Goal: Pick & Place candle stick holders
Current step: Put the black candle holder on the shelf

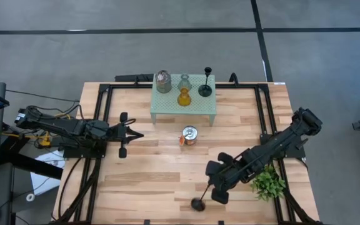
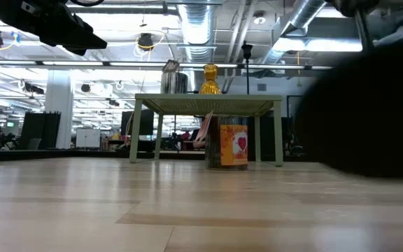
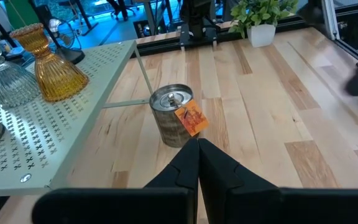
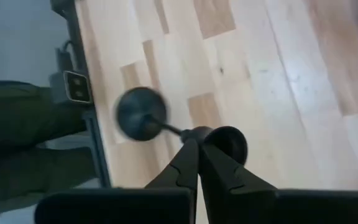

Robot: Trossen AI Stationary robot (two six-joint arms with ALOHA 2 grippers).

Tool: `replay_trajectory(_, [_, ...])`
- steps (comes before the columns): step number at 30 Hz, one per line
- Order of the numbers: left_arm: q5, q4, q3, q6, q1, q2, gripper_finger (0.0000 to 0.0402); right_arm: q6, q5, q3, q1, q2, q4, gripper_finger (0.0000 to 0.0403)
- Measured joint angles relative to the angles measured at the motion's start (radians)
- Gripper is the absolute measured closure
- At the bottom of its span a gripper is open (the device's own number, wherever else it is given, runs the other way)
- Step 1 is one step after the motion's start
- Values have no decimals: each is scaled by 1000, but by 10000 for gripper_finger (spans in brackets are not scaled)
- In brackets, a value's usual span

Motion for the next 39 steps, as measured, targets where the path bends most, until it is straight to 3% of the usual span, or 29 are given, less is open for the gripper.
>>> replay_trajectory(16, [0, 0, 0, 7, 0, 0, 394, -125, 166, 22, -22, -1, -105, 402])
replay_trajectory(30, [0, 0, 0, 8, 0, 0, 394, -330, 345, 401, -30, -7, -455, 403])
replay_trajectory(39, [0, 0, 0, 8, 0, 0, 394, -541, 400, 554, -195, -3, -605, 403])
